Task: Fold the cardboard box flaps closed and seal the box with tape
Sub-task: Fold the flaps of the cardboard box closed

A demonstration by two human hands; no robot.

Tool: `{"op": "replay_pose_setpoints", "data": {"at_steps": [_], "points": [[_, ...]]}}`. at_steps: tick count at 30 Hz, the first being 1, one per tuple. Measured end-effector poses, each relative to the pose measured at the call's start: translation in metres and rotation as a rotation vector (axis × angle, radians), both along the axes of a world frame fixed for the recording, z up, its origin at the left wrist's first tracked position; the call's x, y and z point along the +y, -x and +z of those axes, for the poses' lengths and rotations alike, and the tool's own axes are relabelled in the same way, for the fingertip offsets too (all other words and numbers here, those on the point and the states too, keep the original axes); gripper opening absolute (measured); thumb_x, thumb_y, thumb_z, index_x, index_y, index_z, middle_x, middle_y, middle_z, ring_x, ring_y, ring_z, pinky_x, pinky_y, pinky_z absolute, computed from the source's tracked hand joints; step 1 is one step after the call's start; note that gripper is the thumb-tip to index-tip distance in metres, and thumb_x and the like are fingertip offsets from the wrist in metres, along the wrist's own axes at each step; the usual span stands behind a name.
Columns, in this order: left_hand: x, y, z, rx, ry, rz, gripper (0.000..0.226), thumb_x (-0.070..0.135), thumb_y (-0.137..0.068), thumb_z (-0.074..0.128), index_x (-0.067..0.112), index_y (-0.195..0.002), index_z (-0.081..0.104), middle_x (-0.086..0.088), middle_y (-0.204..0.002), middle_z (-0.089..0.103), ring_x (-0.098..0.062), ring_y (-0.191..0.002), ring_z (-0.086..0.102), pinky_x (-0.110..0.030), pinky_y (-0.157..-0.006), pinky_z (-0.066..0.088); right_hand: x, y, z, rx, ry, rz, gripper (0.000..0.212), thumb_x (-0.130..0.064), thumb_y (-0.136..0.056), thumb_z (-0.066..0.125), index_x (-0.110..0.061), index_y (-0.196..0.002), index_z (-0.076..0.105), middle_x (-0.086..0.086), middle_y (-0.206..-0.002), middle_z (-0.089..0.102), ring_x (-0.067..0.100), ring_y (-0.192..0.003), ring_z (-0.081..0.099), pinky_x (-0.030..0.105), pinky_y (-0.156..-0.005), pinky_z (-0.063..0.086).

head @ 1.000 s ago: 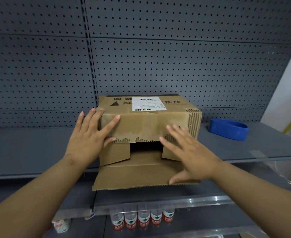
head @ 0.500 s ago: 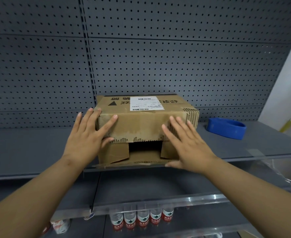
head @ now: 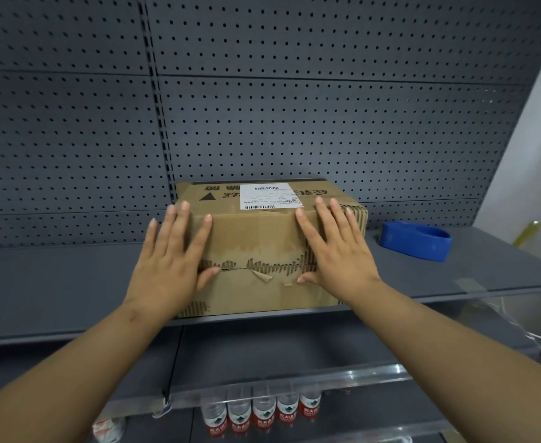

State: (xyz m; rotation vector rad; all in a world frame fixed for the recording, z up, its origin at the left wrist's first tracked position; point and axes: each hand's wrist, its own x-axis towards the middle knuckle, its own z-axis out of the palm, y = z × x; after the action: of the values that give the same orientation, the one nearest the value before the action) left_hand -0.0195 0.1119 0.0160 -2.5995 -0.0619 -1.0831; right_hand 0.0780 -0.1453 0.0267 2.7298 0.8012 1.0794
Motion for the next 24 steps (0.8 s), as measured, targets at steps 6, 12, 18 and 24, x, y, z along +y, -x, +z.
{"op": "replay_pose_setpoints", "data": {"at_steps": [6,12,18,24], "points": [[-0.046,-0.022,-0.002,0.095,-0.167,-0.134,0.127,0.074,-0.058,0.061,0.006,-0.147,0.001,-0.019,-0.152,-0.023,-0.032,-0.142,-0.015,-0.047,-0.115,-0.004,-0.005,-0.006,0.000,0.018,-0.036,0.077,0.137,-0.065,-0.041,0.080,-0.011,-0.147,0.013,0.017,-0.150,0.033,0.030,-0.139,0.012,0.039,-0.116,0.000],[-0.089,-0.047,0.004,0.111,-0.173,-0.095,0.140,0.072,-0.046,0.071,0.013,-0.148,-0.005,-0.015,-0.154,-0.007,-0.030,-0.142,-0.016,-0.052,-0.112,-0.008,-0.006,-0.009,0.005,0.041,-0.011,0.141,0.134,-0.061,-0.042,0.083,-0.010,-0.147,0.016,0.012,-0.151,0.033,0.025,-0.139,0.014,0.036,-0.115,0.001],[-0.094,-0.059,0.001,0.100,-0.156,-0.106,0.139,0.073,-0.048,0.069,0.015,-0.147,-0.009,-0.012,-0.155,-0.015,-0.027,-0.141,-0.021,-0.055,-0.112,-0.007,-0.020,-0.015,0.011,-0.030,0.055,0.210,0.121,-0.052,-0.050,0.084,-0.007,-0.145,0.022,0.009,-0.151,0.036,0.025,-0.140,0.031,0.044,-0.113,0.016],[-0.100,-0.066,0.001,0.093,-0.163,-0.125,0.133,0.073,-0.049,0.067,0.016,-0.148,0.000,-0.012,-0.156,-0.014,-0.026,-0.143,-0.016,-0.055,-0.112,-0.009,-0.038,-0.019,0.017,-0.044,0.017,0.257,0.072,-0.051,-0.087,0.043,-0.008,-0.143,0.032,0.008,-0.148,0.041,0.025,-0.137,0.038,0.045,-0.112,0.018]]}}
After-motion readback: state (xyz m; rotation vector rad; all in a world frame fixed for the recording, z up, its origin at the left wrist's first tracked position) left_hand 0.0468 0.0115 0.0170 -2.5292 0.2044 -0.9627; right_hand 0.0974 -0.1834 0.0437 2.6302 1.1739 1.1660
